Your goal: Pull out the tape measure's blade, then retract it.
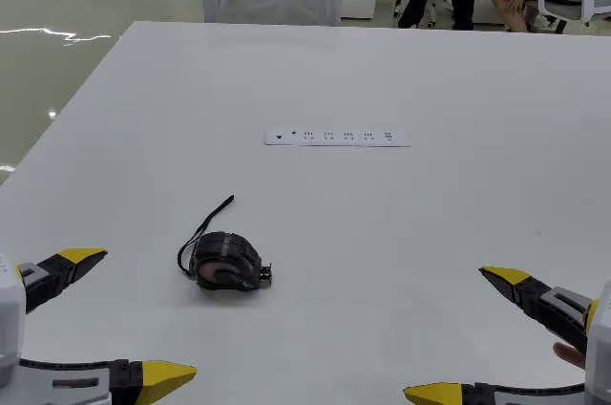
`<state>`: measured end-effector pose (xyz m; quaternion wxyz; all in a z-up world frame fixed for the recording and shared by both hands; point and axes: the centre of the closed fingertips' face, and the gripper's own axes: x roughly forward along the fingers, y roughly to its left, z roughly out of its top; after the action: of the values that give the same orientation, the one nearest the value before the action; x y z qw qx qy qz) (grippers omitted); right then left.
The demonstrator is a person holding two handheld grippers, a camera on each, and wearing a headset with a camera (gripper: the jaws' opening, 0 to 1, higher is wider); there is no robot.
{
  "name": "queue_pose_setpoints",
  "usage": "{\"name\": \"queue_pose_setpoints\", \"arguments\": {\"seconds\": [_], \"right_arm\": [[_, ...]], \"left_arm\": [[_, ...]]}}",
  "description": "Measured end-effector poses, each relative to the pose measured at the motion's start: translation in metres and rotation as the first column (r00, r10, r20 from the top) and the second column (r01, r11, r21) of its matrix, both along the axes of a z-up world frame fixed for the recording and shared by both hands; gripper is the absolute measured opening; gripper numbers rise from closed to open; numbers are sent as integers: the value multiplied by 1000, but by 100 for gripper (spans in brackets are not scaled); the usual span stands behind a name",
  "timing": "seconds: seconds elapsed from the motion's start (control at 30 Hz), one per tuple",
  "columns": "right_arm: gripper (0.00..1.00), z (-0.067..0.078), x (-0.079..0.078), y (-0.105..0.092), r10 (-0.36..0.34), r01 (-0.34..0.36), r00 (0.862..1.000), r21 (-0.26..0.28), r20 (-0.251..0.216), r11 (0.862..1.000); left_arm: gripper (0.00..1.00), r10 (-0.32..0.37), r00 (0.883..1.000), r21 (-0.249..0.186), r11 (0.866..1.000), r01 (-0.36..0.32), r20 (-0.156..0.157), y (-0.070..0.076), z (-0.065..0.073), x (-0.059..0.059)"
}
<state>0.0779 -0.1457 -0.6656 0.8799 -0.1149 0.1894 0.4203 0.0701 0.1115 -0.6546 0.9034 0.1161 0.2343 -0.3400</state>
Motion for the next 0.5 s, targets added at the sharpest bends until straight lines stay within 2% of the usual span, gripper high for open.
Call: {"name": "queue_pose_setpoints", "arguments": {"seconds": [0.5], "right_arm": [[98,-4,-1,-3,14,-14,1000,-9,-7,1000]], "left_arm": [[96,-10,1000,8,1000,10,-2,1,-3,2]]}}
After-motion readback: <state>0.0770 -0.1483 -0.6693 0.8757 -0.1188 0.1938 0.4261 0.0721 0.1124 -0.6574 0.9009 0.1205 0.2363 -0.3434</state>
